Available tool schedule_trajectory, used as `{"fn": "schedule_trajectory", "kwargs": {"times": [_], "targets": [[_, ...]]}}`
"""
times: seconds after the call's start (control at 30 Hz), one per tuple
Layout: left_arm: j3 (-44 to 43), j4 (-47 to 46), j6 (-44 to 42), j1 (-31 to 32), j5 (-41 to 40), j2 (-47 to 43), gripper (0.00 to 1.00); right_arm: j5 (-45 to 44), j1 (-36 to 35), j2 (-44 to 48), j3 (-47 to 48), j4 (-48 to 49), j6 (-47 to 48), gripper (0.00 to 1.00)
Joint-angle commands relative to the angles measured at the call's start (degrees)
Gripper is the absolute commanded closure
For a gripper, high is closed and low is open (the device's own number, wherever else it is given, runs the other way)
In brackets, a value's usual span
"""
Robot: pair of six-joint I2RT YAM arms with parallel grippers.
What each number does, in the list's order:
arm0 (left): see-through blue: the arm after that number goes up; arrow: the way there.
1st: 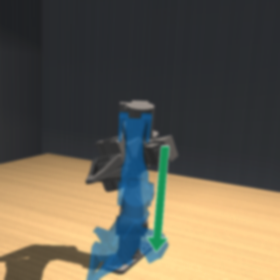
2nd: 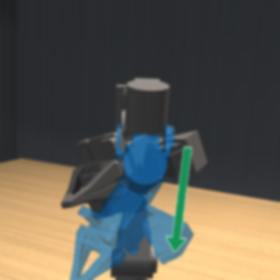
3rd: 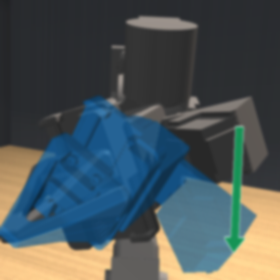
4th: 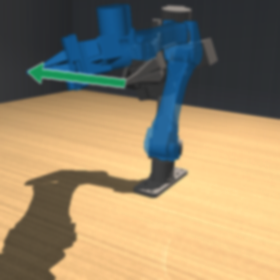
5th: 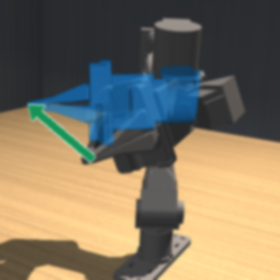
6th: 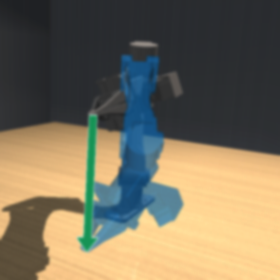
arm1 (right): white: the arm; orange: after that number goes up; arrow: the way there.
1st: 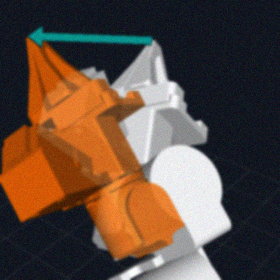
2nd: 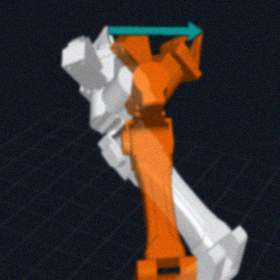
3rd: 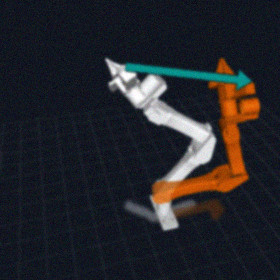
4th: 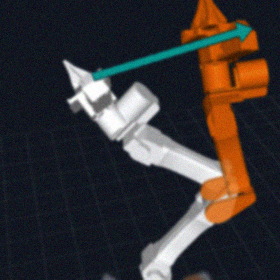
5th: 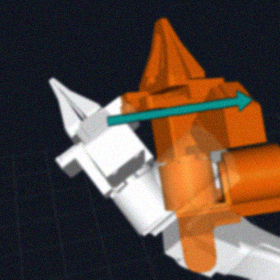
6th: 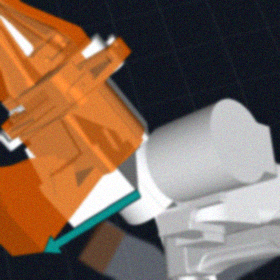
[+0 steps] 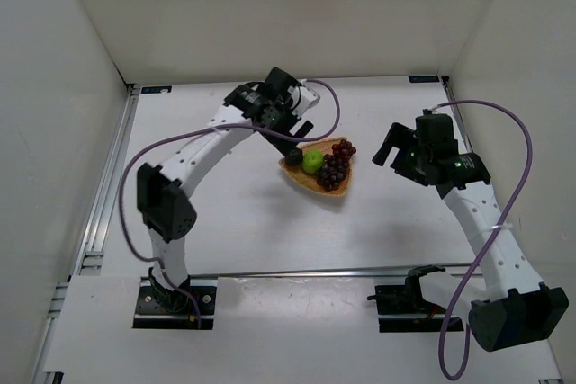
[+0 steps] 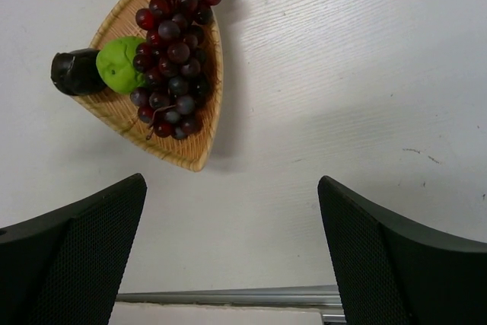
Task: Place and organize the fake fruits in the fruit bowl
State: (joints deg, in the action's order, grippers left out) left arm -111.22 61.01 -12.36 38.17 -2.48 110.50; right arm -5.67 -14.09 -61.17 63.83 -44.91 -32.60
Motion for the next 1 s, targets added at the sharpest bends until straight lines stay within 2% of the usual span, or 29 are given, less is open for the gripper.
{"fn": "schedule_trajectory", "kwargs": {"times": [0.0,0.07,0.17,0.2,0.23,0.3,0.33,0.4,0.43,0.47,0.57,0.67,0.97], "targets": [[2.8,1.9,-0.4,-1.0,-4.5,-13.5,0.00,1.8,0.2,2.3,-1.2,-0.3,0.7,0.02],[9.5,-0.6,-0.4,-3.5,-5.8,-18.5,0.00,1.8,0.2,2.3,-1.8,-0.3,0.7,0.01],[23.1,-7.0,-0.4,-11.4,-9.5,-32.0,0.00,1.8,0.2,2.8,-2.9,-0.8,0.7,0.01],[27.2,-9.1,-0.4,-13.6,-10.8,-34.9,0.00,1.8,0.2,2.8,-3.7,-0.8,0.7,0.01],[34.9,-11.1,-1.1,-18.1,-13.6,-37.5,0.00,2.3,0.2,2.8,-4.4,-0.8,0.7,0.01],[41.6,-14.2,-1.1,-22.8,-15.9,-44.3,0.00,1.8,0.7,3.3,-4.9,-1.5,-0.4,0.01],[46.8,-16.1,-1.1,-27.8,-16.5,-46.1,0.00,1.0,0.7,3.3,-4.9,-2.2,-0.4,0.01],[51.7,-17.6,0.3,-33.3,-16.5,-50.2,0.00,0.0,0.7,4.5,-6.2,-2.2,-1.1,0.01],[54.0,-18.2,0.3,-38.2,-16.5,-51.2,0.00,0.0,0.7,4.5,-6.2,-2.2,-1.1,0.01],[58.0,-18.8,1.0,-39.9,-15.6,-51.8,0.00,0.0,0.7,5.2,-6.9,-1.7,-1.6,0.01],[63.5,-18.8,3.3,-40.9,-16.8,-51.8,0.00,0.0,0.7,5.8,-7.6,-1.1,-2.1,0.01],[64.9,-18.8,5.4,-40.9,-16.2,-51.8,0.00,0.0,0.7,5.8,-8.2,-0.5,-2.1,0.01],[61.4,-18.8,6.6,-40.9,-16.2,-50.0,0.00,-1.3,0.7,7.6,-11.0,1.8,-2.6,0.01]]}}
